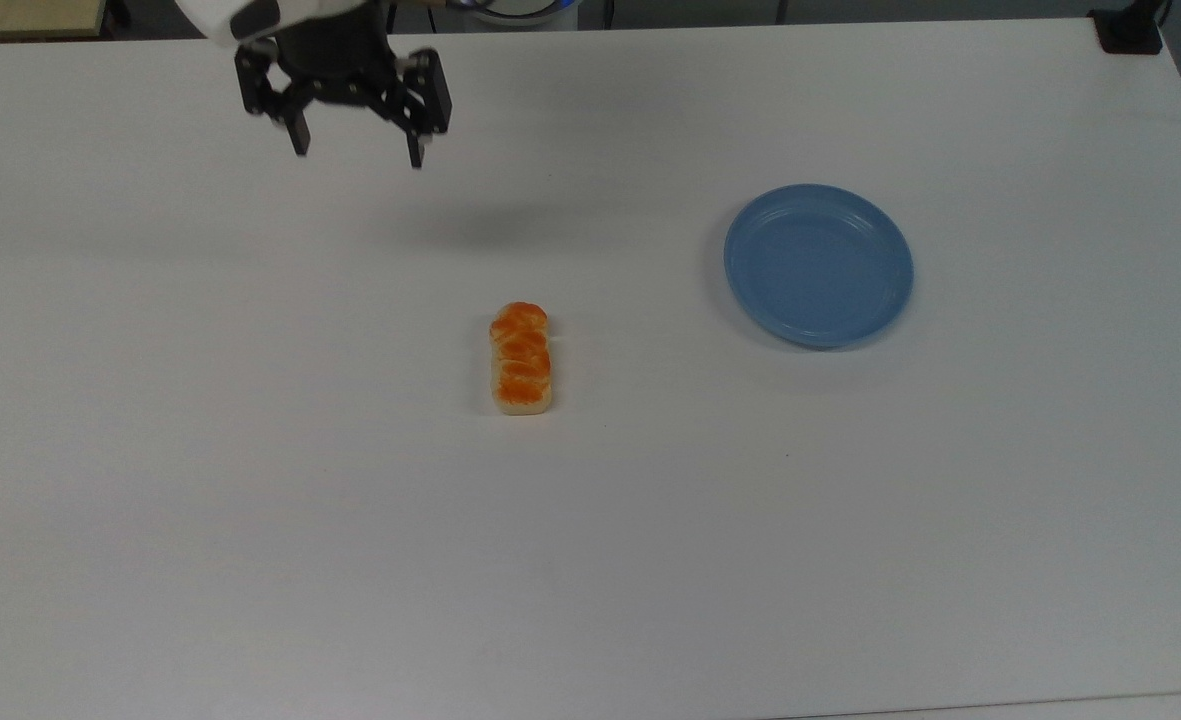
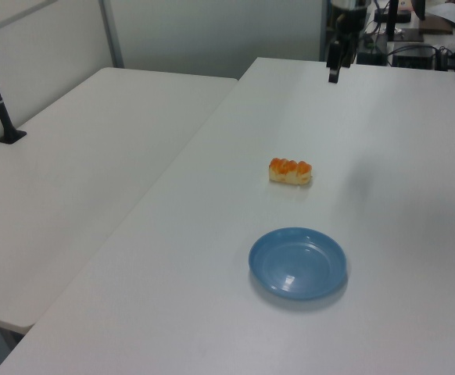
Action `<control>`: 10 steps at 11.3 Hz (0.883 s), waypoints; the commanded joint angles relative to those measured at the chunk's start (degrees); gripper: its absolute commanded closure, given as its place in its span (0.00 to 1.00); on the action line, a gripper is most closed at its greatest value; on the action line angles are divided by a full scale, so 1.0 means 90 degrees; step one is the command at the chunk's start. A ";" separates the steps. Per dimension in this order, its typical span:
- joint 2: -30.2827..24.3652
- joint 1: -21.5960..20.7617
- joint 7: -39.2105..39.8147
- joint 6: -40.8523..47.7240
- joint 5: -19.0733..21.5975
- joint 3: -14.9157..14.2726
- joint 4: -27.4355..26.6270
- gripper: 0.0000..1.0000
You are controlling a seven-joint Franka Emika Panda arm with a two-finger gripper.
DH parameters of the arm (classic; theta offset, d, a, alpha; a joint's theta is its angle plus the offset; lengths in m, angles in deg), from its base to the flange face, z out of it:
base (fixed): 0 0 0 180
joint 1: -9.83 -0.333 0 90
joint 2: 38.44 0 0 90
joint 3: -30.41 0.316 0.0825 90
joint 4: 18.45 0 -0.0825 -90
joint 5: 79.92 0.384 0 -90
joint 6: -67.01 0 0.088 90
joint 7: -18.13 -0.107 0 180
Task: Put the bread on a plate
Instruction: 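Move the open gripper over the bread roll and lower onto it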
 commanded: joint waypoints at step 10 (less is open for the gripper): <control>0.1619 -0.0749 -0.1637 -0.2836 -0.0078 0.0426 -0.0447 0.00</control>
